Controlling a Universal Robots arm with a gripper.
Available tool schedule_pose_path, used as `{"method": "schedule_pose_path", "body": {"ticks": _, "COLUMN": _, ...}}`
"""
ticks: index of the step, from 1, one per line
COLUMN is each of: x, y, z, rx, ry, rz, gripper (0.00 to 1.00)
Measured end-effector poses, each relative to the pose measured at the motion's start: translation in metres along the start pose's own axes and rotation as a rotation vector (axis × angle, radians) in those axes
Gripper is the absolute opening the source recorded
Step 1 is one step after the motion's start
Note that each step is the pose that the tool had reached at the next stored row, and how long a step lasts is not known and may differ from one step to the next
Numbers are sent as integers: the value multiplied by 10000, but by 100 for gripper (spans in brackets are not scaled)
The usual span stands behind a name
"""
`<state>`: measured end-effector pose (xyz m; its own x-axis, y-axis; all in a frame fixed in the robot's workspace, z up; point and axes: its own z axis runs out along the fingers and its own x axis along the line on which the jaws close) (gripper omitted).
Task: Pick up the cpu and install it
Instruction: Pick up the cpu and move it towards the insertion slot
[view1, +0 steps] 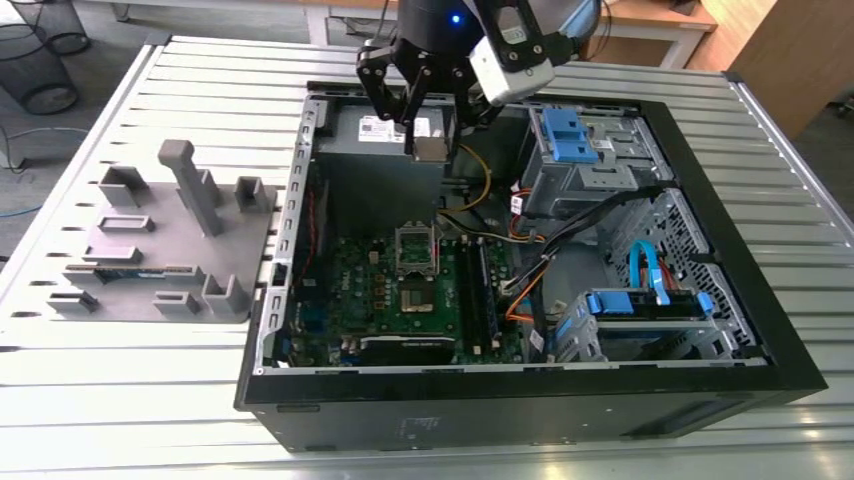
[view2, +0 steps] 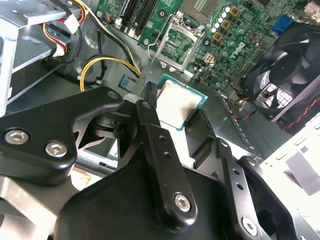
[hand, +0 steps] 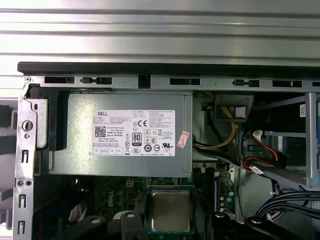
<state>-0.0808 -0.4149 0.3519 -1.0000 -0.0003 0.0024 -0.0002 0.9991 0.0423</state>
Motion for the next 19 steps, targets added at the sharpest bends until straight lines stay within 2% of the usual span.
{"method": "schedule_pose_path", "body": {"ticks": 10, "x": 0, "y": -111, "z": -5, "rx": 1, "ry": 0, "rz": 0, "gripper": 47}}
{"method": "schedule_pose_path", "body": {"ticks": 19, "x": 0, "y": -120, "z": 0, "rx": 17, "ry": 0, "rz": 0, "gripper": 47}}
